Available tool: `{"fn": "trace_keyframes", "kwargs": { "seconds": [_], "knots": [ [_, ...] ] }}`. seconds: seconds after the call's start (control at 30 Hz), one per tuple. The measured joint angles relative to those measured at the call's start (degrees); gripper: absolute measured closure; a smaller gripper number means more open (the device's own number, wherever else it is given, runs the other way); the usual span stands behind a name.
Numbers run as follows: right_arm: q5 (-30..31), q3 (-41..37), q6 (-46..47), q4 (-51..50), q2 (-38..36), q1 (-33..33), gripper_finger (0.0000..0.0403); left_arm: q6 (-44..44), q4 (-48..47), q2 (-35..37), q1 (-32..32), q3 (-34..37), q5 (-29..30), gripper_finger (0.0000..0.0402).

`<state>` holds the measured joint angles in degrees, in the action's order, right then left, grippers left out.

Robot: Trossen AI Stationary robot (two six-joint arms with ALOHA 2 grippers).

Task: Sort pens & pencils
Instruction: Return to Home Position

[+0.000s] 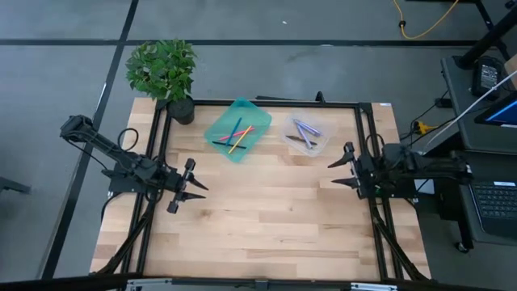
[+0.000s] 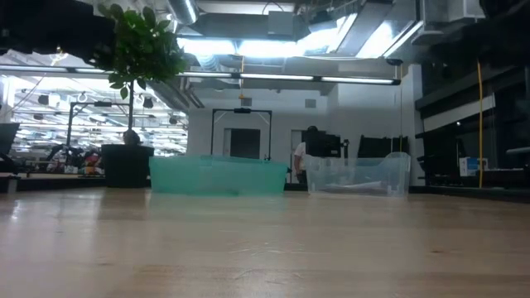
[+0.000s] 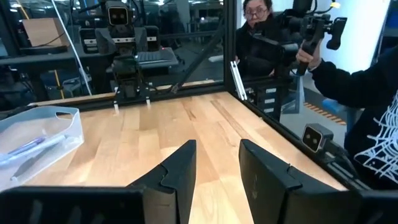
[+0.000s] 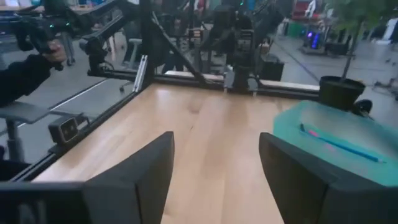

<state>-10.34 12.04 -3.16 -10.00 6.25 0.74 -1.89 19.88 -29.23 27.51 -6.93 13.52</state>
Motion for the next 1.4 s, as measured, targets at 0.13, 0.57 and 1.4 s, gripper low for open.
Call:
{"fn": "trace_keyframes", "kwargs": {
  "seconds": [0.13,0.57,1.4],
  "knots": [
    [2.69,-4.31,-1.42,6.63,-0.44,0.93,0.0167,-0.06,-1.18,-0.08,-0.01,0.14,-0.04,0.0286],
    [5.32,-11.68,-1.81,16.79,-0.36,1.00,0.0167,1.48,6.34,-0.66,-1.66,6.48,-2.08,0.0286],
    [5.28,-11.68,0.09,14.52,-0.40,1.00,0.0167,1.33,5.01,-0.66,-1.64,6.48,-3.96,0.0286]
  ]
}}
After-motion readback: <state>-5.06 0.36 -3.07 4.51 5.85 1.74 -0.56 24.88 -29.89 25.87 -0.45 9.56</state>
